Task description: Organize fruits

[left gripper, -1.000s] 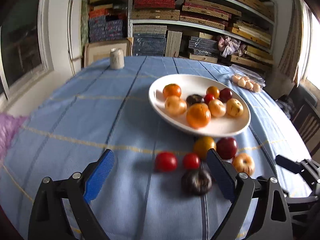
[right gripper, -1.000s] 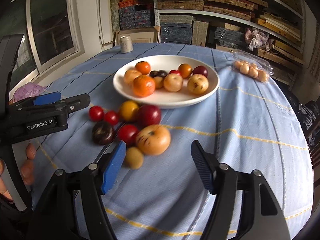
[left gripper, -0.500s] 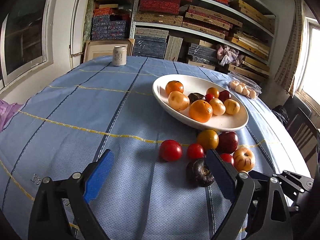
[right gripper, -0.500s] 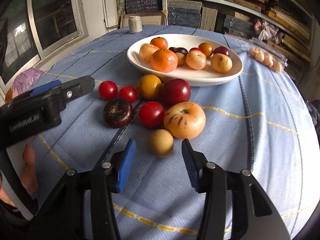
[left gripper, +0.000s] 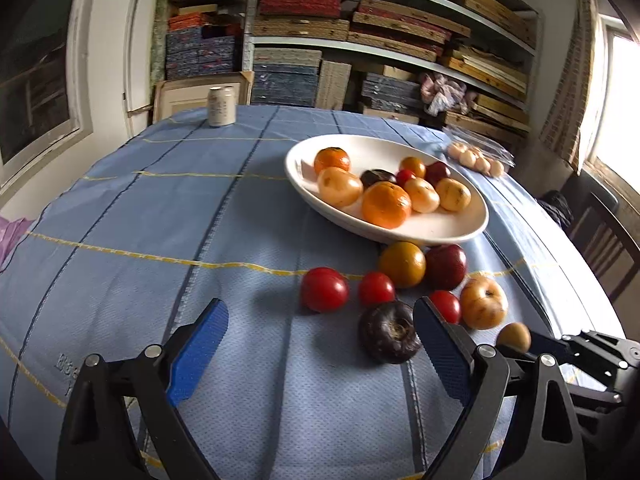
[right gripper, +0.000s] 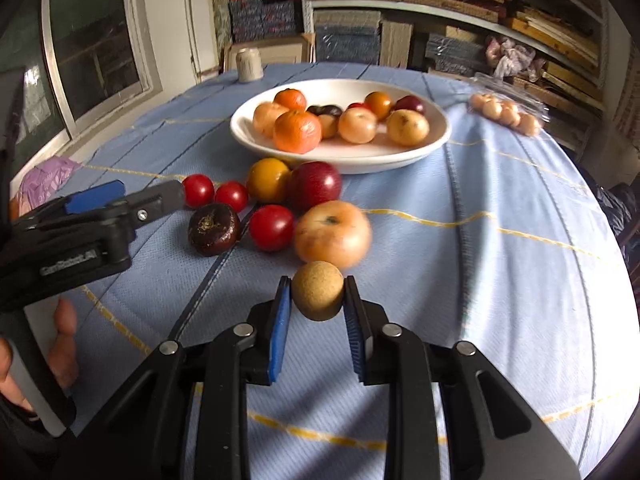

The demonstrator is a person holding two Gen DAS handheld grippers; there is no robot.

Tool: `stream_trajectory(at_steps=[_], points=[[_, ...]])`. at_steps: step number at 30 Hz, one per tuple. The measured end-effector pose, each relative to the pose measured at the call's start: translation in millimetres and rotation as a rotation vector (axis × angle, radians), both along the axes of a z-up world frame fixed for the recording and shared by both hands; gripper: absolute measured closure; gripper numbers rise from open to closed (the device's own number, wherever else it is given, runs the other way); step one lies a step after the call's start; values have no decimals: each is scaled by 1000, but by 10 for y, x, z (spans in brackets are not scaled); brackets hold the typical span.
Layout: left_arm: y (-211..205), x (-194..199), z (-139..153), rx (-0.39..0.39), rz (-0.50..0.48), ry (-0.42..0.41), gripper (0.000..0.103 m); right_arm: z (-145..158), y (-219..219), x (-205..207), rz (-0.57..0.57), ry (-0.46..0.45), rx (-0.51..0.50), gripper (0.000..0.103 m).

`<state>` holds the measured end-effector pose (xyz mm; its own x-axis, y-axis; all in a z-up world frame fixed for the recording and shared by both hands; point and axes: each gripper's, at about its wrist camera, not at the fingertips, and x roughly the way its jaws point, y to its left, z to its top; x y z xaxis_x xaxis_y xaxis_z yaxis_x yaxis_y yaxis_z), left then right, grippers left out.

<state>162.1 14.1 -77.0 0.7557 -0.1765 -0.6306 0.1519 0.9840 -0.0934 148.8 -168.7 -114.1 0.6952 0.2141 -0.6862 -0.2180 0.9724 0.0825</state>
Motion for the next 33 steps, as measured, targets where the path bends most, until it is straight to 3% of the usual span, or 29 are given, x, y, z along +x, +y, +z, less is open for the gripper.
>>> stream_trajectory(at_steps=[4, 10, 14, 18, 20, 33], points=[[-111, -4, -23, 46, -37, 11, 9, 23, -227, -146, -50, -36, 11, 78], [-398, -17, -78, 191, -91, 13, 11, -17, -478, -373, -101, -80, 14, 78], [-476, 45, -141, 198, -124, 57, 23, -45, -567, -406, -109, -85, 43, 78], [-495, 83, -181, 200, -141, 82, 28, -58, -560, -407, -89, -78, 54, 78], [-529, 90, -204, 203, -159, 91, 41, -59, -557, -419, -87, -80, 68, 78], [-632, 139, -284, 211, -186, 136, 51, -46, -549, -434, -74, -88, 88, 78]])
